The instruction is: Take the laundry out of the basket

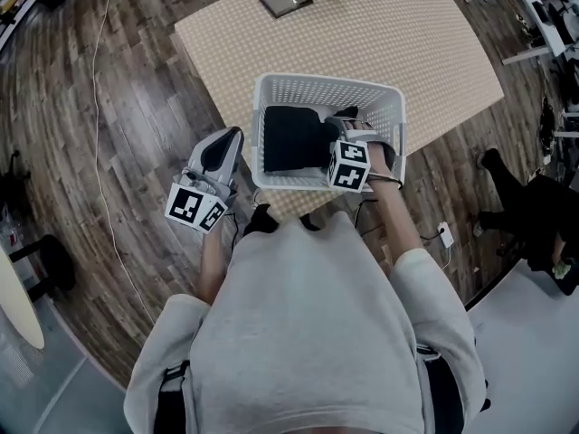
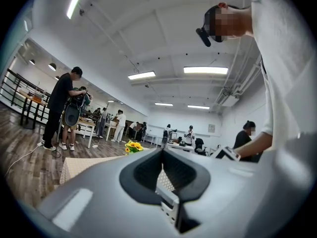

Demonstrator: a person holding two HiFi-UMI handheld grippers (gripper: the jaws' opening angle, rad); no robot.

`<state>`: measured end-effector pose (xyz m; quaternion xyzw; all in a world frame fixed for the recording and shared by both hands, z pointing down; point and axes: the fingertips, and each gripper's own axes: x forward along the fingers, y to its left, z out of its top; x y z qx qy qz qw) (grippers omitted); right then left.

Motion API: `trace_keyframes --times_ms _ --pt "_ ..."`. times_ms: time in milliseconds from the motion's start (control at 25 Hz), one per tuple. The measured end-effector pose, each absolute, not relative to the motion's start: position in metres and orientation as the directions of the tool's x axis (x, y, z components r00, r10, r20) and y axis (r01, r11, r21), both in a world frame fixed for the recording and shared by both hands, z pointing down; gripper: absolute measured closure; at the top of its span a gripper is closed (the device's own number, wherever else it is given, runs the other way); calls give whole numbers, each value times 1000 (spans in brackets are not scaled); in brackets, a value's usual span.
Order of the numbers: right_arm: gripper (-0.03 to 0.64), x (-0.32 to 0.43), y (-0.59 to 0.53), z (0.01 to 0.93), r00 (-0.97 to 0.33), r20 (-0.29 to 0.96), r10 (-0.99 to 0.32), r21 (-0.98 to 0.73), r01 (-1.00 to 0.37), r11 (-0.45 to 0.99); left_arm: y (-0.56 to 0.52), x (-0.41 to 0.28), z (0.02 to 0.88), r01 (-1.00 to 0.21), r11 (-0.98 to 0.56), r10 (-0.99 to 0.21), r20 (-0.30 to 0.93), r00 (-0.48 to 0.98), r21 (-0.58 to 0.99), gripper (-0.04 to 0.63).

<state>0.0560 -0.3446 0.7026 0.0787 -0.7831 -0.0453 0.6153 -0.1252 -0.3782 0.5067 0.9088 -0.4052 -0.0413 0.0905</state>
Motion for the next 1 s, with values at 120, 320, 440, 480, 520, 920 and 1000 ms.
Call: trace_keyframes --times_ms 120,320,440,480,520,920,1000 --pt "20 60 -347 744 -168 985 -47 36 -66 997 -379 -136 505 -750 -630 -765 5 644 203 588" --pt "18 66 -351 804 -47 997 69 -72 -67 995 -376 -159 510 -788 -581 -801 25 598 202 588" --pt "18 67 -353 823 -6 997 79 -79 -60 995 -374 -171 511 -805 -559 -817 33 575 199 588" --pt "18 66 -354 825 -4 997 82 -82 -62 995 -374 -175 513 -809 -552 -821 34 569 199 588" --pt "18 64 -355 827 -6 997 83 -83 -62 995 -375 -178 514 -812 -548 -825 35 564 200 588" --pt "289 58 -355 817 -11 999 51 -52 -61 997 -378 -171 513 -798 -566 -813 18 582 207 588" --pt "338 58 -352 816 -11 999 48 -48 -56 997 -376 -172 513 -800 -563 -816 15 578 208 588"
